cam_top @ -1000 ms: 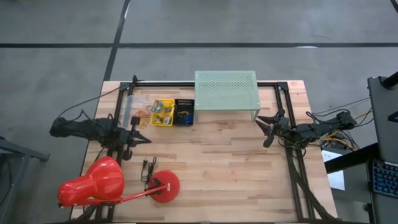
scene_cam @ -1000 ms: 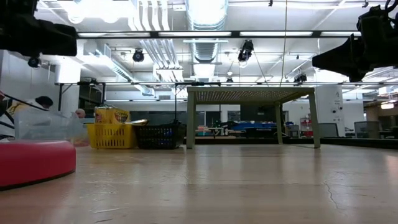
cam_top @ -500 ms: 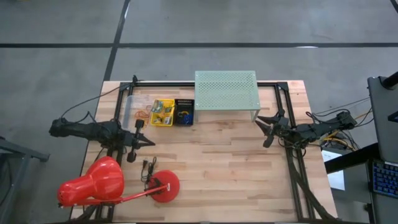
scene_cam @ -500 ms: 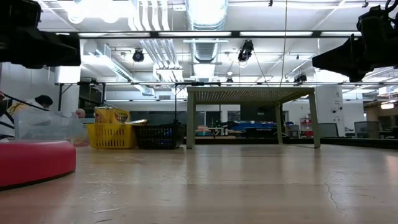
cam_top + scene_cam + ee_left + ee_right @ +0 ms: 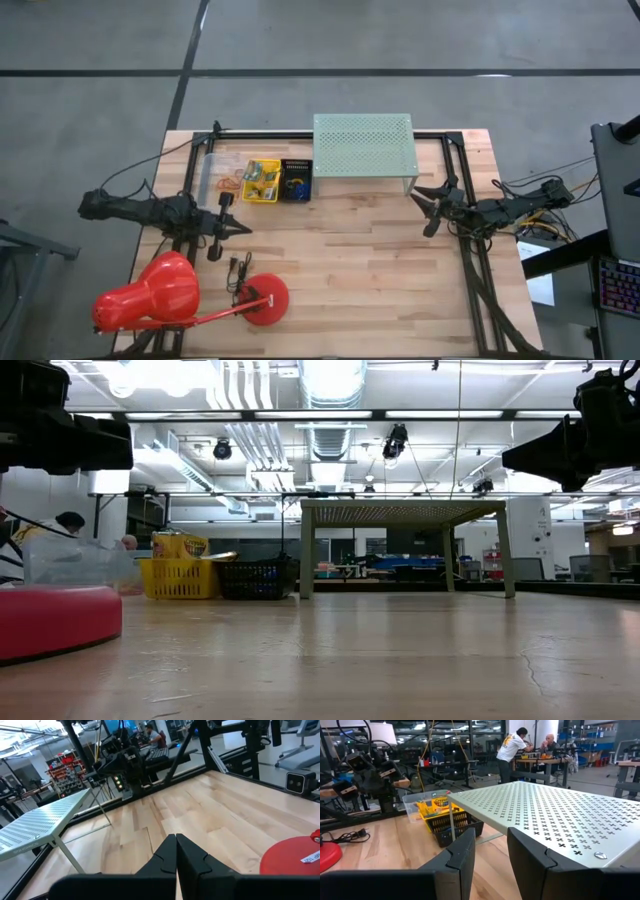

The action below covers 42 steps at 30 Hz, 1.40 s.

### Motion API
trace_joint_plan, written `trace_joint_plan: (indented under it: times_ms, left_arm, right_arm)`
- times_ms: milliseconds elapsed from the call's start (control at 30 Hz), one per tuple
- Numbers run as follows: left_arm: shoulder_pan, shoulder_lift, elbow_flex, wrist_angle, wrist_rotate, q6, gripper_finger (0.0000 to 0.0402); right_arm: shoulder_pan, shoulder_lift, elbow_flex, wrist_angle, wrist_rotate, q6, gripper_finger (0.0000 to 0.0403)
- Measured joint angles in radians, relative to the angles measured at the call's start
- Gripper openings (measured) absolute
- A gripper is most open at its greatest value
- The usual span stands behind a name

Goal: Pick & Place Office Desk Supplies
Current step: Put the black bin with the spring rubberbands on the shelf

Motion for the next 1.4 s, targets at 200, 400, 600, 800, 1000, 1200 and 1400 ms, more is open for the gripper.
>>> trace_joint_plan:
  times_ms: [200,400,600,800,1000,1200,1400]
  left_arm:
    - [0.000,0.000,0.000,-0.001,0.000,0.000,0.0003]
    - [0.000,0.000,0.000,-0.002,0.000,0.000,0.0016]
    - [0.000,0.000,0.000,-0.003,0.000,0.000,0.0018]
    - [0.000,0.000,0.000,-0.004,0.000,0.000,0.0019]
    - [0.000,0.000,0.000,-0.004,0.000,0.000,0.0019]
    - [0.000,0.000,0.000,-0.004,0.000,0.000,0.0019]
    - [0.000,0.000,0.000,-0.004,0.000,0.000,0.0019]
  right_arm:
    - [0.000,0.000,0.000,0.000,0.000,0.000,0.0114]
    - [0.000,0.000,0.000,0.000,0.000,0.000,0.0114]
    - [0.000,0.000,0.000,0.000,0.000,0.000,0.0114]
    - [0.000,0.000,0.000,0.000,0.001,0.000,0.0114]
    - [0.000,0.000,0.001,0.000,0.001,0.000,0.0114]
    - [0.000,0.000,0.001,0.000,0.001,0.000,0.0114]
    - [0.000,0.000,0.001,0.000,0.001,0.000,0.0114]
